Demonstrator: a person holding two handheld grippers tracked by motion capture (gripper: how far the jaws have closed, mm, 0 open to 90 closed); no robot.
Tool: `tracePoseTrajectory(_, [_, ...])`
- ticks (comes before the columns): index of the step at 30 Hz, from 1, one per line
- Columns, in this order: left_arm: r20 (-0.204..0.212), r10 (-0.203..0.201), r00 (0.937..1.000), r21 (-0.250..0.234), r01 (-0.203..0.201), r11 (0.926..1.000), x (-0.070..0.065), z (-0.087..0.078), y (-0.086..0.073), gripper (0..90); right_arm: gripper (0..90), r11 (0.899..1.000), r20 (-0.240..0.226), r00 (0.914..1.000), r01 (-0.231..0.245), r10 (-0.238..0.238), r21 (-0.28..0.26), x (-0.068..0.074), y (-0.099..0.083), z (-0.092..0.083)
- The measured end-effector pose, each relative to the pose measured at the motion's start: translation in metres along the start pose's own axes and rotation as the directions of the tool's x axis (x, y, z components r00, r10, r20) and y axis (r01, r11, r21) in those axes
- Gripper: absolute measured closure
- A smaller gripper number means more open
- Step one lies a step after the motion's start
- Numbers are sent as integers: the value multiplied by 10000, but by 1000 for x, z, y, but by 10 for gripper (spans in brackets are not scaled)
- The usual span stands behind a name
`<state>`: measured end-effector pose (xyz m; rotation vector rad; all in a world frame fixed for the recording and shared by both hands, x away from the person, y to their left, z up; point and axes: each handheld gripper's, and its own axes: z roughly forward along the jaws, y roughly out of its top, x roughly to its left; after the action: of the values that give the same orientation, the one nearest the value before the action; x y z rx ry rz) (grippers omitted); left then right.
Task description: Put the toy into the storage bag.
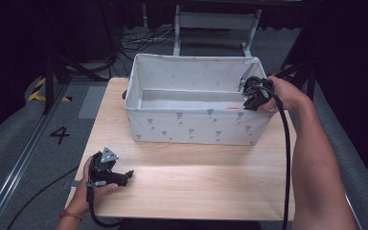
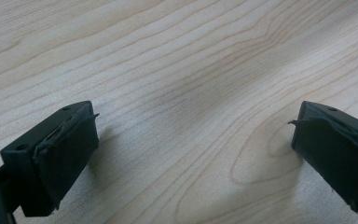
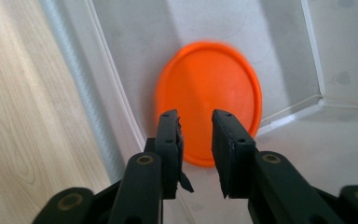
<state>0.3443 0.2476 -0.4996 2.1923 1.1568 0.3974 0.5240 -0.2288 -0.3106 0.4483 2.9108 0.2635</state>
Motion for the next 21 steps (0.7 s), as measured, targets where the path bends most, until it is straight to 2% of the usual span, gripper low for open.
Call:
tracePoseTrajectory(2, [-6,36,10000,11,-36,10000,0,0,0,7,690,9997,121,9998,-168,170,-197,1,-3,-2])
tracePoseTrajectory(5, [22,52,10000,9,-52,10000,0,0,0,7,624,9955,343,9989,-276,308,-908,4,-7,-9])
tracePoseTrajectory(7, [31,75,10000,34,-75,10000,1,0,0,7,561,9900,485,9979,-361,431,-1366,6,-8,-12])
tracePoseTrajectory(9, [57,96,9999,30,-97,9999,1,0,1,6,525,9797,624,9947,-687,818,-1884,7,-9,-16])
tracePoseTrajectory(10, [57,96,9999,30,-97,9999,1,0,1,6,525,9797,624,9947,-687,818,-1884,7,-9,-16])
tracePoseTrajectory(11, [61,94,9999,26,-94,10000,1,0,1,5,447,9637,814,9902,-902,1138,-2512,10,-12,-19])
tracePoseTrajectory(13, [70,112,9999,17,-112,9999,1,0,1,5,384,9499,972,9833,-1200,1537,-2887,12,-13,-22])
tracePoseTrajectory(14, [74,119,9999,19,-119,9999,1,0,1,5,357,9382,1187,9770,-1311,1770,-3203,14,-13,-23])
tracePoseTrajectory(15, [65,158,9999,25,-158,9999,2,0,1,6,342,9298,1171,9747,-1409,1905,-3401,15,-14,-25])
tracePoseTrajectory(16, [65,158,9999,25,-158,9999,2,0,1,5,342,9298,1171,9747,-1409,1905,-3401,15,-14,-25])
tracePoseTrajectory(17, [79,180,9998,8,-181,9998,2,1,1,5,313,9171,1212,9708,-1496,2072,-3695,18,-15,-26])
tracePoseTrajectory(18, [79,180,9998,8,-181,9998,2,1,1,5,313,9171,1212,9708,-1496,2072,-3695,18,-15,-26])
tracePoseTrajectory(19, [78,173,9998,12,-173,9998,2,1,1,5,260,9021,1562,9583,-1599,2393,-4008,25,-17,-30])
tracePoseTrajectory(20, [78,173,9998,12,-173,9998,2,1,1,5,260,9021,1562,9583,-1599,2393,-4008,25,-17,-30])
tracePoseTrajectory(21, [80,177,9998,28,-177,9998,2,0,1,6,248,8807,1639,9478,-1782,2735,-4389,30,-21,-35])
